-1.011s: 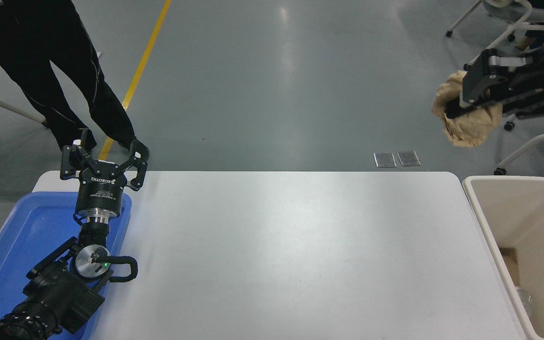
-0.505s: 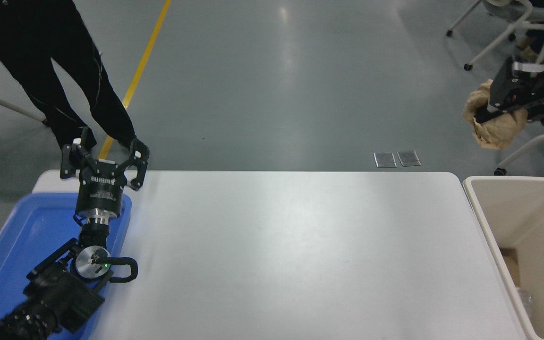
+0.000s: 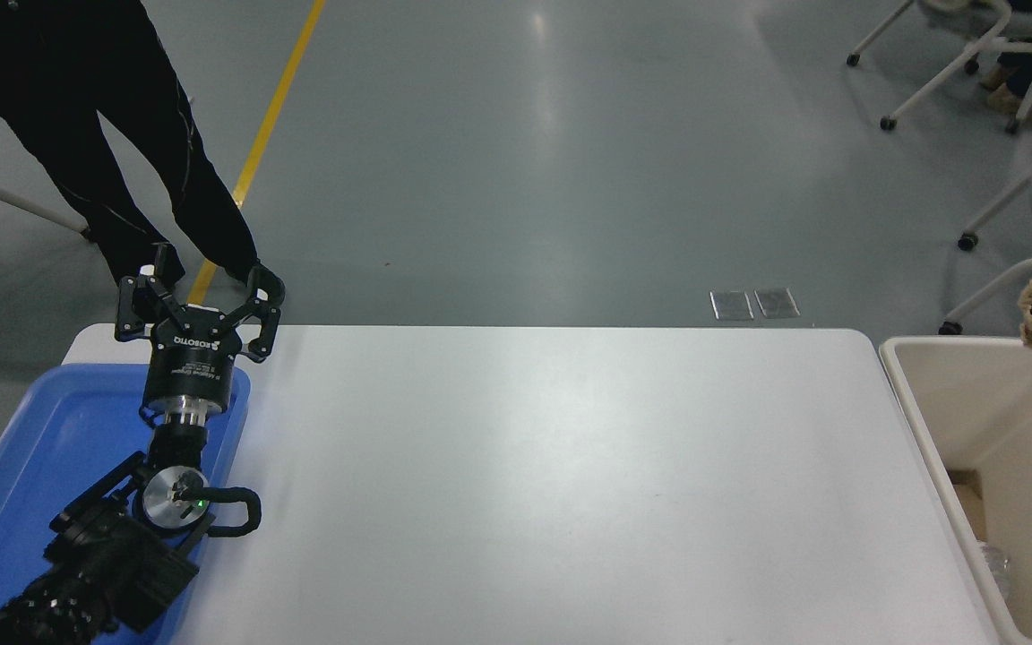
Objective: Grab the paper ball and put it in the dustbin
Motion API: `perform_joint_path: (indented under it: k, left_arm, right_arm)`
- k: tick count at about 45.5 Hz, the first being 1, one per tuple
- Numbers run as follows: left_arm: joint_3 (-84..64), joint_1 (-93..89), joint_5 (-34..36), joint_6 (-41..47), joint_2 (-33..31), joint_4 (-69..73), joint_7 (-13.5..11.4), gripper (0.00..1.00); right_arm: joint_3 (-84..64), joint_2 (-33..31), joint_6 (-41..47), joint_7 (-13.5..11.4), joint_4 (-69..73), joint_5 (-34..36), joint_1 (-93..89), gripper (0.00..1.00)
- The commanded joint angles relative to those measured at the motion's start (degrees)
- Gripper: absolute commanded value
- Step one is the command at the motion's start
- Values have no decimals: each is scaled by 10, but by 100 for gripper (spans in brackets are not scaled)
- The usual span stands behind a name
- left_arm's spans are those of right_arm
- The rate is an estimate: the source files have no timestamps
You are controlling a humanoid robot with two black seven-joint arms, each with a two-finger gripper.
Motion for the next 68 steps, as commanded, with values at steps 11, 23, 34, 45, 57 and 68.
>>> perform_joint_path:
  k: [11, 23, 34, 45, 57, 68]
  left_arm:
    - [0, 0, 0, 0, 0, 0, 0, 99]
    - [0, 0, 0, 0, 0, 0, 0, 99]
    - [0, 0, 0, 0, 0, 0, 0, 99]
    - [0, 0, 0, 0, 0, 0, 0, 99]
    - [0, 0, 0, 0, 0, 0, 1, 99]
    - [0, -1, 0, 0, 0, 0, 1, 99]
  right_arm:
    - [338, 95, -128, -1, -353, 49, -492, 6]
    - [390, 162, -154, 0, -414, 50, -549, 100]
    - [390, 163, -154, 0, -415, 52, -543, 100]
    - [390, 163, -151, 6, -414, 52, -518, 100]
    - [385, 123, -87, 31, -363, 47, -428, 100]
    - [301, 0, -64, 28, -63, -50, -208, 100]
